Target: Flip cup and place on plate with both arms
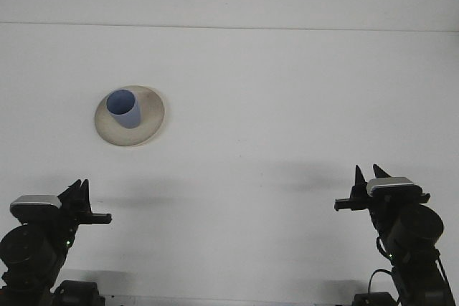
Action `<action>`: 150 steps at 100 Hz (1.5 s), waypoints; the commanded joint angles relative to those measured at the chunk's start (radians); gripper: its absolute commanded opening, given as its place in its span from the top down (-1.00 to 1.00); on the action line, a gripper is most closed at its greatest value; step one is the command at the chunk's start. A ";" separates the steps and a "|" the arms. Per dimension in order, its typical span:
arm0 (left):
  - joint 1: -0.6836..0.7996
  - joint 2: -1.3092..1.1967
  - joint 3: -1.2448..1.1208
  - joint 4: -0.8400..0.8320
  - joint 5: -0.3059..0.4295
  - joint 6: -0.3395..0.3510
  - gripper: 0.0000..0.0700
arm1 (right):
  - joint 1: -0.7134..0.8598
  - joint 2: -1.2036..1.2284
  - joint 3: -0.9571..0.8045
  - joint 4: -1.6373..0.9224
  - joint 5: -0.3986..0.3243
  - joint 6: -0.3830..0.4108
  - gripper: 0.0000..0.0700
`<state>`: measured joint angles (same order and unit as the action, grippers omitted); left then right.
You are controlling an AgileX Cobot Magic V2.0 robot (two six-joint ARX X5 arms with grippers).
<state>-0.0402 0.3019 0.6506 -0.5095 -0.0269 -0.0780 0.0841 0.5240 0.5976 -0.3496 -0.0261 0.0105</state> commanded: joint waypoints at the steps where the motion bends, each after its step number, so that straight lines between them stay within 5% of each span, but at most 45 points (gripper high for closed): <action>1: 0.000 0.004 0.010 0.007 0.001 0.010 0.98 | 0.002 0.000 0.006 0.013 0.000 -0.007 0.97; 118: 0.000 0.001 0.009 0.022 0.000 0.022 0.97 | 0.002 0.000 0.006 0.013 0.000 -0.007 1.00; 150: 0.000 -0.105 -0.140 0.278 0.001 0.040 0.97 | 0.002 0.000 0.006 0.013 0.000 -0.007 1.00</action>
<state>-0.0399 0.2195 0.5449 -0.2886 -0.0273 -0.0498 0.0841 0.5240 0.5976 -0.3492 -0.0261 0.0074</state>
